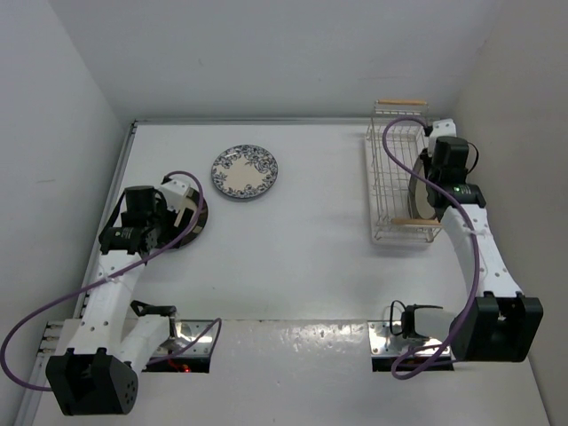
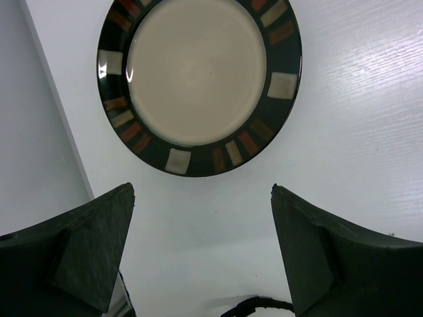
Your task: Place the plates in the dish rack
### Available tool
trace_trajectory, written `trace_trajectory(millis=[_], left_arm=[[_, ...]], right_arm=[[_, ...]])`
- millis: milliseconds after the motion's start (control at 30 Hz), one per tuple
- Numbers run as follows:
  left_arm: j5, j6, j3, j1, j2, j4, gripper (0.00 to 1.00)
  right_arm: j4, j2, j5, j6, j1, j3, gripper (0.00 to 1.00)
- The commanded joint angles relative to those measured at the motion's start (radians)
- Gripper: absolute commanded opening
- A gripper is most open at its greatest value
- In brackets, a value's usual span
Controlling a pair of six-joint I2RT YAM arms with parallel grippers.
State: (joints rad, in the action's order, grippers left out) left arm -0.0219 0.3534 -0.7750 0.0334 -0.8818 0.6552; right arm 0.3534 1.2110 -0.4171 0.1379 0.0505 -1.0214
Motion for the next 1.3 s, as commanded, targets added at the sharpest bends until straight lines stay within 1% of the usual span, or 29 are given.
trace_trajectory(millis=[0,33,67,100,133,200,233,267,300,333,367,400,433,467,533,567,633,733,800,867,900,967,1000,1067,1100,1167,1200,1233,1267], left_arm=[[0.010,-0.016,0.000,-0.009,0.004,-0.041,0.88],[0.010,-0.016,0.000,-0.009,-0.009,-0.042,0.90],[0.010,-0.016,-0.012,-0.009,-0.019,-0.042,0.91],[0.010,-0.016,-0.035,-0.009,-0.049,-0.042,0.93],[-0.024,-0.016,-0.049,-0.009,-0.069,-0.042,0.95],[-0.061,-0.016,-0.084,-0.009,-0.123,-0.042,0.98],[-0.072,-0.016,-0.122,0.023,-0.188,-0.031,1.00],[-0.072,-0.016,-0.145,0.046,-0.227,-0.031,1.00],[-0.072,-0.025,-0.167,0.068,-0.270,-0.022,1.00],[-0.055,-0.025,-0.202,0.119,-0.313,-0.022,1.00],[-0.035,-0.025,-0.220,0.152,-0.404,-0.022,1.00],[-0.006,-0.036,-0.239,0.189,-0.455,-0.022,1.00],[0.025,-0.048,-0.283,0.265,-0.509,-0.010,1.00],[0.087,-0.048,-0.305,0.301,-0.619,0.001,0.98],[0.143,-0.057,-0.372,0.388,-0.718,0.043,0.93],[0.190,-0.057,-0.385,0.413,-0.783,0.043,0.91],[0.223,-0.070,-0.414,0.474,-0.831,0.043,0.90],[0.290,-0.082,-0.443,0.526,-0.906,0.043,0.90],[0.367,-0.082,-0.443,0.536,-0.948,0.043,0.89],[0.430,-0.061,-0.443,0.536,-1.017,0.043,0.82],[0.445,-0.060,-0.443,0.536,-1.042,0.043,0.76],[0.474,-0.051,-0.452,0.536,-1.112,0.054,0.67],[0.490,-0.051,-0.452,0.536,-1.135,0.063,0.56],[0.520,-0.041,-0.461,0.536,-1.172,0.082,0.43],[0.560,-0.024,-0.474,0.546,-1.195,0.083,0.27],[0.605,0.005,-0.474,0.546,-1.195,0.110,0.05],[0.619,0.019,-0.474,0.546,-1.180,0.110,0.00],[0.634,0.041,-0.474,0.546,-1.166,0.124,0.00],[0.645,0.102,-0.474,0.528,-1.149,0.157,0.00]], right_arm=[[-0.090,-0.019,0.106,0.026,-0.003,0.004,0.36],[-0.082,-0.019,0.113,0.022,-0.006,0.006,0.42],[-0.076,-0.025,0.124,0.016,-0.005,0.004,0.59],[-0.074,-0.024,0.123,0.006,-0.006,0.003,0.62],[-0.071,-0.025,0.124,0.005,-0.005,-0.002,0.63],[-0.064,-0.025,0.116,0.006,-0.006,-0.020,0.72],[-0.059,-0.033,0.116,0.000,-0.005,-0.029,0.78],[-0.056,-0.033,0.116,-0.003,-0.005,-0.029,0.79],[-0.053,-0.039,0.120,-0.003,-0.009,-0.051,0.82],[-0.039,-0.047,0.126,-0.009,-0.008,-0.058,0.84],[-0.033,-0.054,0.126,-0.015,-0.011,-0.066,0.86],[-0.030,-0.065,0.130,-0.024,-0.017,-0.092,0.87],[-0.016,-0.070,0.135,-0.032,-0.020,-0.101,0.87],[0.002,-0.079,0.146,-0.043,-0.029,-0.115,0.87],[0.031,-0.111,0.158,-0.058,-0.043,-0.134,0.88],[0.048,-0.120,0.176,-0.061,-0.075,-0.135,0.88],[0.053,-0.166,0.182,-0.061,-0.103,-0.123,0.88],[0.067,-0.223,0.182,-0.066,-0.145,-0.097,0.88],[0.084,-0.254,0.186,-0.080,-0.168,-0.079,0.88],[0.090,-0.293,0.187,-0.093,-0.190,-0.060,0.88],[0.090,-0.313,0.179,-0.104,-0.208,-0.046,0.88],[0.088,-0.337,0.170,-0.113,-0.222,-0.023,0.88],[0.087,-0.344,0.160,-0.122,-0.227,-0.020,0.88],[0.090,-0.363,0.155,-0.130,-0.247,-0.009,0.88],[0.101,-0.364,0.155,-0.130,-0.253,-0.009,0.88],[0.114,-0.367,0.172,-0.187,-0.276,-0.011,0.87],[0.117,-0.364,0.188,-0.195,-0.282,-0.008,0.87],[0.121,-0.357,0.220,-0.204,-0.306,-0.006,0.85],[0.125,-0.350,0.236,-0.230,-0.316,-0.005,0.85]])
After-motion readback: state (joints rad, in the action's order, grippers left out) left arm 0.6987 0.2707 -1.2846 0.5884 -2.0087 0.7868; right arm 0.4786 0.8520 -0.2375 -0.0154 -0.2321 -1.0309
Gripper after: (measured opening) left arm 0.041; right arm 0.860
